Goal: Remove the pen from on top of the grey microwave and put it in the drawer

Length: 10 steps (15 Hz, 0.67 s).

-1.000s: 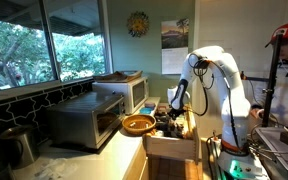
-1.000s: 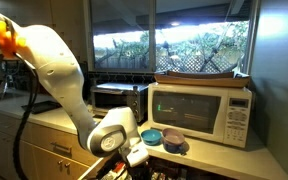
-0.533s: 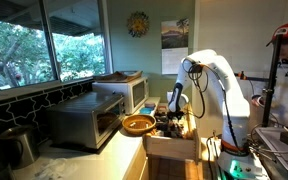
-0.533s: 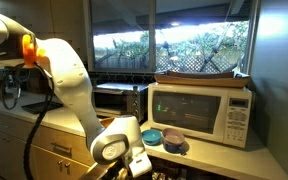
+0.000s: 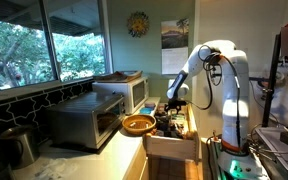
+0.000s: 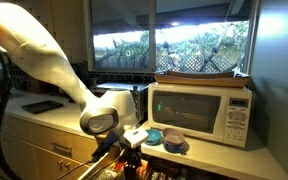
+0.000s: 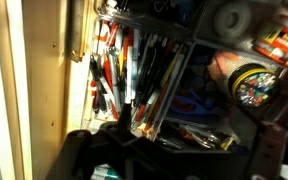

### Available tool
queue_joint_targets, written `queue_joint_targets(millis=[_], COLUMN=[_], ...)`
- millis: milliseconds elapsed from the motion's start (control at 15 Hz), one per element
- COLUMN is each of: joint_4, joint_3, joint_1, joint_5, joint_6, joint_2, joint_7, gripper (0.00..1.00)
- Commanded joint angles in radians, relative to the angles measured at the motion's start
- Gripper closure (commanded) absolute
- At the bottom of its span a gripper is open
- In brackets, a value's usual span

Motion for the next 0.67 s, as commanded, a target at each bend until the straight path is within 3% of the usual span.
queue_joint_targets(millis=[0, 267, 400, 467, 533, 600], joint_4=[-0.1, -0.118, -0.097, -0.072, -0.066, -0.061], joint_3=[0.027, 0.081, 0.139, 0.174, 0.151, 0.174], joint_1=[-0.023, -0.005, 0.03, 0.062, 0.005, 0.016], joint_5=[0.073, 0.075, 0.095, 0.12, 0.085, 0.089], joint_6=[-0.148, -0.326, -0.407, -0.451, -0.391, -0.406], joint_2=[-0.254, -0.481, -0.556, -0.578, -0.505, -0.532], joint_7=[-0.235, -0.364, -0.385, -0.385, -0.362, -0.351], gripper=[0.0, 0.0, 0.0, 0.0, 0.0, 0.0])
